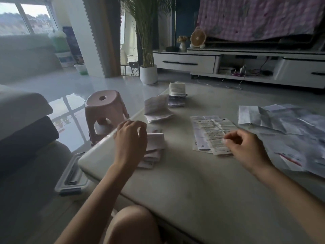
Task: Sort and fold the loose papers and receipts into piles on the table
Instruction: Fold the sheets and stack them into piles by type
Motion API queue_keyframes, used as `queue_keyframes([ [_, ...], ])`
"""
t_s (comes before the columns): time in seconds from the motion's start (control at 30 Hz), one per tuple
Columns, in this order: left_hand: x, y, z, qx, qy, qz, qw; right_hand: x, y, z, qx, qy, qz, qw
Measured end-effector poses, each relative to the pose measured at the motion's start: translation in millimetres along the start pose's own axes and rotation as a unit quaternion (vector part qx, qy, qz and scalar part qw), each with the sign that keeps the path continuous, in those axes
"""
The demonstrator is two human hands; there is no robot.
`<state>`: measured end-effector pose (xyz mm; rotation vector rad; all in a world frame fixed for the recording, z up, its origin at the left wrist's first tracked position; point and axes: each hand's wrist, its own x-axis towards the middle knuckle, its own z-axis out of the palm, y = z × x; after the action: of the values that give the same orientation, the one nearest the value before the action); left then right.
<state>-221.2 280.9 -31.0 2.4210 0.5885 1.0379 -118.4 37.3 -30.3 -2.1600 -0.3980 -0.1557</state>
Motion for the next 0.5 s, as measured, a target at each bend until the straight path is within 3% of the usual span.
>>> queue_keyframes([
  [0.07, -0.4, 11.2, -2.8, -0.008, 0.015, 0.017, 1.0, 1.9, 9.6, -6.6, -0.129, 0.026, -0.066, 0.989],
  [0.13, -3.6, 25.7, -3.1, -0.018, 0.03, 0.035, 0.999, -0.1, 15.6, -4.0, -0.214, -0.034, -0.098, 0.971],
  [0.23, -17.6, 58.0, 7.0, -0.07, 0.016, 0.085, 0.994, -8.8, 19.3, 3.2, -0.269, -0.158, -0.09, 0.946],
  [0.33, -37.5, 89.8, 25.2, -0.111, -0.043, 0.127, 0.985, -11.0, 26.4, 5.9, -0.306, -0.152, -0.119, 0.932],
  [0.4, -45.7, 110.2, 37.7, -0.163, -0.094, 0.091, 0.978, -11.7, 25.9, 6.2, -0.297, -0.102, -0.143, 0.939],
  [0.5, -46.9, 131.0, 50.3, -0.296, -0.14, -0.071, 0.942, -16.8, 20.2, 9.4, -0.304, -0.053, -0.237, 0.921],
])
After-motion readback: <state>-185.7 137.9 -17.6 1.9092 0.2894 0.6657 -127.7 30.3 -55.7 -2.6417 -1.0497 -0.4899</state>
